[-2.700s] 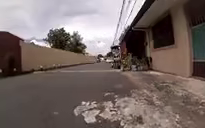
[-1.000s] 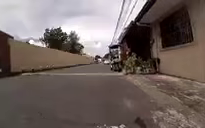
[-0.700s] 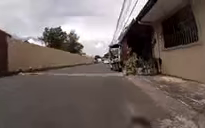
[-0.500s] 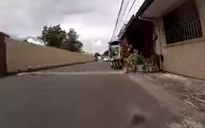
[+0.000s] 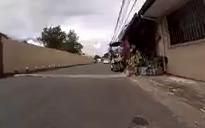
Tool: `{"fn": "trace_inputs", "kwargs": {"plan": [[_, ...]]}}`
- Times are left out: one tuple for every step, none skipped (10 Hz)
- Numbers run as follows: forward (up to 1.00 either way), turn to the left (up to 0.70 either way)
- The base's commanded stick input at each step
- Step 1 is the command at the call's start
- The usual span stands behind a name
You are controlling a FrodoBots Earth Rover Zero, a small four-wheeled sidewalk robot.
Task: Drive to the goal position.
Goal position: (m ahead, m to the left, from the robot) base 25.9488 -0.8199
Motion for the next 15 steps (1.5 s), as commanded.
{"fn": "trace_inputs", "kwargs": {"plan": [[0.70, 0.00], [0.70, 0.00], [0.70, 0.00], [0.70, 0.00], [0.70, 0.00], [0.70, 0.00], [0.70, 0.00], [0.70, 0.00], [0.70, 0.00], [0.70, 0.00], [0.70, 0.00], [0.70, 0.08], [0.70, 0.20], [0.70, 0.33], [0.70, 0.35]]}}
